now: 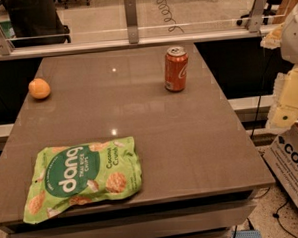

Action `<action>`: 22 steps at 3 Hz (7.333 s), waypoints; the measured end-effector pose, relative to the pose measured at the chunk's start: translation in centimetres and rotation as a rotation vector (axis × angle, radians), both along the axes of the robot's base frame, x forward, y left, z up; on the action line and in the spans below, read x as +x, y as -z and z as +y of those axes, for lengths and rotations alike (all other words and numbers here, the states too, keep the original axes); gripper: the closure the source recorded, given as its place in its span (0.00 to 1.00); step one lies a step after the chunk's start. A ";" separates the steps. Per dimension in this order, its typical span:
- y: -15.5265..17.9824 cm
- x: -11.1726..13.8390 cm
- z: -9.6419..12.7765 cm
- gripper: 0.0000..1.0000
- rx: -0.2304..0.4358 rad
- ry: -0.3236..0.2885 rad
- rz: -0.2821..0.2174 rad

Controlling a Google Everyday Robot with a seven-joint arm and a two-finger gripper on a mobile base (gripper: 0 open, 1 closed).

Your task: Move coke can near green rice chip bag

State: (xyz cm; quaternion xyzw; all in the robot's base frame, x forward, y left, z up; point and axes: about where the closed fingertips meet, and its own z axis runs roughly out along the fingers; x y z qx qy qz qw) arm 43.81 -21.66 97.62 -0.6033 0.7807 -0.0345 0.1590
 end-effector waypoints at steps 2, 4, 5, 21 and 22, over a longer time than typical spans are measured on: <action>0.4 0.2 -0.2 0.00 0.048 0.011 0.015; 3.7 5.0 0.5 0.00 0.257 0.002 -0.063; 5.1 9.1 1.3 0.00 0.383 -0.004 -0.136; 10.0 -1.6 23.5 1.00 1.234 -0.481 0.189; 10.5 -2.1 23.3 1.00 1.240 -0.486 0.194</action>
Offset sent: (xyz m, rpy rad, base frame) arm 0.0039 -0.0058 -0.0157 0.1225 0.0644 -0.0257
